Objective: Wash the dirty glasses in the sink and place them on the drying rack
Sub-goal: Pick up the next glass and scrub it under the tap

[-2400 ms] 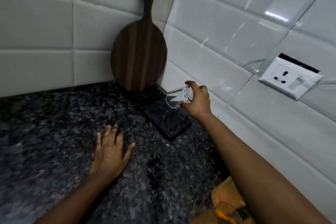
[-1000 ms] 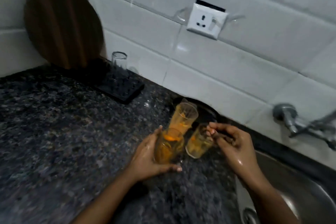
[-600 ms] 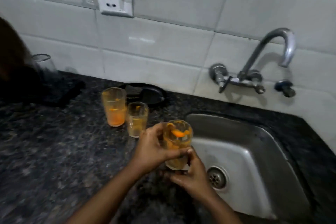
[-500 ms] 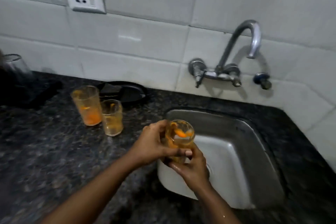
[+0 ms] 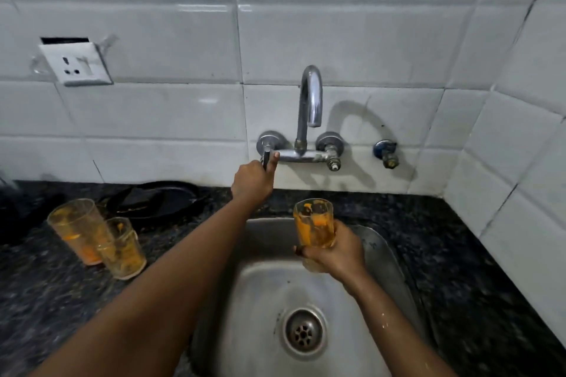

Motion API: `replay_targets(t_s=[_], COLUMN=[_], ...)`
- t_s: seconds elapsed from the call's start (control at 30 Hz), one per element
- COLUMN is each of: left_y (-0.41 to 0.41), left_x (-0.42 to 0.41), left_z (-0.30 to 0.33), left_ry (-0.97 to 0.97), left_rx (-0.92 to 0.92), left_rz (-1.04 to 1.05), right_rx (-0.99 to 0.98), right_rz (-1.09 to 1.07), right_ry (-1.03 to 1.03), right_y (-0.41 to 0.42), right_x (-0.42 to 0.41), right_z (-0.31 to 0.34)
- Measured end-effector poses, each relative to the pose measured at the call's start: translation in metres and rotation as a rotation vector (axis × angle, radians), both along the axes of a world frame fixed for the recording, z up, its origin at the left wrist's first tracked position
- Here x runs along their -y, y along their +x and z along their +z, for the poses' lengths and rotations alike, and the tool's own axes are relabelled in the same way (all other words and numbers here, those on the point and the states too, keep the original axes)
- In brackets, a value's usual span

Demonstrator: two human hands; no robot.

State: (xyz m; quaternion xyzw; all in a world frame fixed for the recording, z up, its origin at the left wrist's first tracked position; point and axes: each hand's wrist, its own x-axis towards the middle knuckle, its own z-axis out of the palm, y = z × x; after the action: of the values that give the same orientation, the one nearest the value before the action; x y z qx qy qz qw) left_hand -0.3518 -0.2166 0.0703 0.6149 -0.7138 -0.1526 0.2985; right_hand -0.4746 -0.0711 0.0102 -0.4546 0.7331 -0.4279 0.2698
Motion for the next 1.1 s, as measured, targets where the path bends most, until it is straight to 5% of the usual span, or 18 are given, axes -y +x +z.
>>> replay_targets(t_s=[0.17, 0.37, 0.43, 0.5, 0.63, 0.73, 0.93, 1.03, 1.1], left_y=[-0.005, 0.003, 0.004, 0.008, 0.02, 0.027, 0.028, 0.011, 0.003], left_x=[0.014, 0.019, 0.011, -0.008, -0.065, -0.088, -0.08, -0.07, -0.066], left_z=[-0.005, -0.01, -0.008, -0.011, -0.033, -0.047, -0.054, -0.047, -0.045], left_ry=[-0.044, 0.315, 0.379, 0.302, -0.177, -0.283, 0.041, 0.122, 0.126], left_rx=[0.001, -0.703, -0.757, -0.687, -0.451, -0.254, 0.161, 0.596, 0.48], left_rz=[0.071, 0.064, 0.052, -0.017, -0.325, -0.54, -0.986, -0.842, -0.731], right_rx=[-0.007, 0.012, 0.027, 0.029, -0.039, -0.115, -0.432, -0.722, -0.828], right_rz=[0.003, 0.005, 0.005, 0.011, 0.025, 0.045, 0.156, 0.281, 0.292], right_ry=[0.008, 0.032, 0.023, 0.024, 0.048, 0.077, 0.069, 0.108, 0.087], right_y=[-0.004, 0.0, 0.001, 0.002, 0.001, -0.001, -0.009, -0.011, -0.012], right_x=[0.014, 0.029, 0.029, 0.028, 0.022, 0.019, 0.015, 0.019, 0.025], right_z=[-0.001, -0.006, -0.006, -0.006, -0.005, -0.003, -0.003, 0.001, 0.004])
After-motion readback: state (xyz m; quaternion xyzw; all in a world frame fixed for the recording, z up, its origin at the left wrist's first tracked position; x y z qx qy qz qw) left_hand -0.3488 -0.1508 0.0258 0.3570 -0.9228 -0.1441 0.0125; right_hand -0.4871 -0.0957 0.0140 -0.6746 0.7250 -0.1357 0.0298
